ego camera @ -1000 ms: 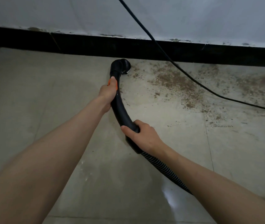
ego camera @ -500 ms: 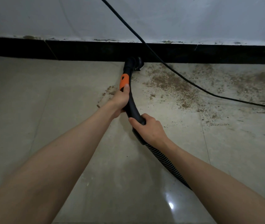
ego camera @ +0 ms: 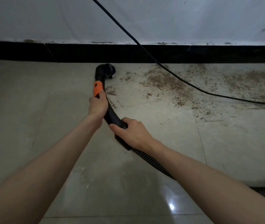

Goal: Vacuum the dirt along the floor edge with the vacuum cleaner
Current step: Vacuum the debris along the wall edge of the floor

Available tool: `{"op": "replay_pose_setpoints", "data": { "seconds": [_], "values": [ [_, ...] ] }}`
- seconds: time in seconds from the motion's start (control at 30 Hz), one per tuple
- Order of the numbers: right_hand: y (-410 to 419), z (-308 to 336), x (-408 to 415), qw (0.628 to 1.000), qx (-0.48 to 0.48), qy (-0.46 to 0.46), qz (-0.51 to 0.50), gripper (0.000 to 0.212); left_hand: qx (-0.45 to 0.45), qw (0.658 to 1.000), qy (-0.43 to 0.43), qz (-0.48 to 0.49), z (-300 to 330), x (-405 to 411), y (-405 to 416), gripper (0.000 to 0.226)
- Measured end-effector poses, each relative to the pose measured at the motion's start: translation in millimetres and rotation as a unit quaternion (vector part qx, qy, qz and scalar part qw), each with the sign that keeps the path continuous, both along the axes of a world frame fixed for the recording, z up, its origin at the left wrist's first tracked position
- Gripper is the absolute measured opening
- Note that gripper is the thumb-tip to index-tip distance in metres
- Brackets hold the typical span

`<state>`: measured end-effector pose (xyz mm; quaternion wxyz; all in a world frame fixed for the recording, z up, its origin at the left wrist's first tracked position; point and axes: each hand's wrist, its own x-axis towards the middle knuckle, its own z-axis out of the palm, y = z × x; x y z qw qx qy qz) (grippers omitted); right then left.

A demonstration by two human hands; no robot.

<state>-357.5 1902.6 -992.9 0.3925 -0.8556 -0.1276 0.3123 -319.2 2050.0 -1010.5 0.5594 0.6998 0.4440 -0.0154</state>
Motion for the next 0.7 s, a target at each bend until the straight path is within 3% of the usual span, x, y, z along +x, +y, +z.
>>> {"op": "replay_pose_setpoints", "data": {
  "seconds": [0.7],
  "values": [
    [-36,2,19,0.993,0.038,0.028,-0.11,0.03,0.001,0.99,0.019,-0.141,23,44,-53,0.056]
  ]
}}
